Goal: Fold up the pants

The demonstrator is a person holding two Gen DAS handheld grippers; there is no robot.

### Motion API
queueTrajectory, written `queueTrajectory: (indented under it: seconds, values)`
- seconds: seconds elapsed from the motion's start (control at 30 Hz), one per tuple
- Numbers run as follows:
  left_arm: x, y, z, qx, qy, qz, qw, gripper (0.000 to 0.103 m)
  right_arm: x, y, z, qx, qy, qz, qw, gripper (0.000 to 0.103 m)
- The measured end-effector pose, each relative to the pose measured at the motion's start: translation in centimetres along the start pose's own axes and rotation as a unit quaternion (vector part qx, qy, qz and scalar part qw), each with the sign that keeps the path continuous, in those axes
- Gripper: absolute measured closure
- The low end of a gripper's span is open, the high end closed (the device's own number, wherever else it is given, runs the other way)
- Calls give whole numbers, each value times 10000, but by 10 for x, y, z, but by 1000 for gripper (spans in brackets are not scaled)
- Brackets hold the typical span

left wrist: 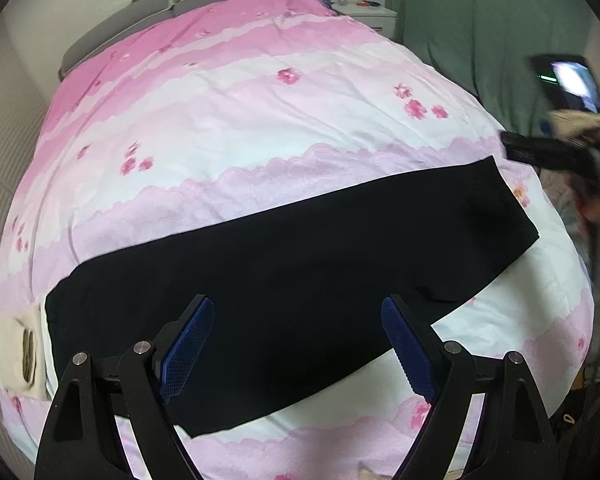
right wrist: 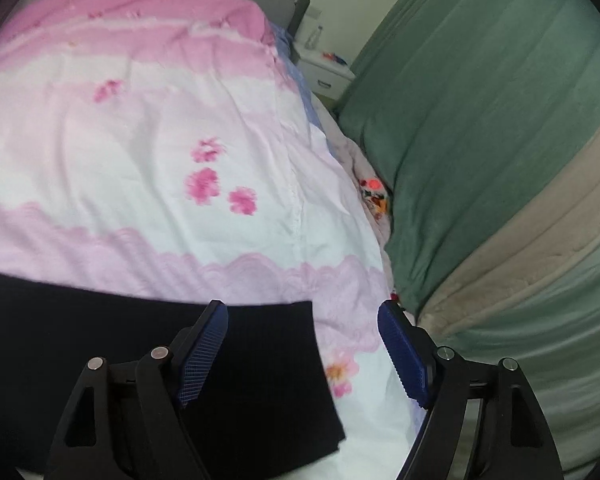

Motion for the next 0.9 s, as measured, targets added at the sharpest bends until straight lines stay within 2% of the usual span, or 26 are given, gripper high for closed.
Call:
queueTrajectory:
  seconds: [0.1,0.23,0.3,0.43,0.57,0.7,0.83,0.9]
  values:
    - [19,19,-7,-67,62,-219,9997,17,19,3,-39,-801,-39,278,9964,26]
    - [61,50,-18,-226,203,-631,9975,17,47,18,-98,-1762,-164,443,9832,26]
    - [84,66,-24,-328,285,-854,9954,17,62,38,-129,-2219,-226,310,9743,26]
    - [134,99,-40,-553,404,-1398,9878,17,81,77,-173,-2602,-383,-75,9648,26]
    - [183,135,-61,-879,496,-1975,9751,17,99,122,-214,-3108,-524,-486,9478,26]
    - [232,174,-81,-1006,604,-2602,9584,17,121,168,-249,-3663,-385,-780,9264,26]
    - [265,213,-95,-1174,620,-2954,9461,17,140,204,-269,-3951,-321,-1013,9125,26]
    - [277,235,-106,-1240,488,-3129,9404,17,153,223,-280,-4032,-156,-1062,9088,26]
Point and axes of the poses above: each gripper's, at about its wrist camera, not at the fingertips, and z roughly the way its jaws point, y to its left, x to its underside, the point moved 6 cm from there along z, roughly the way its jaws point, and after that the axes turned 4 degrees about x, right-handed, at the moved point
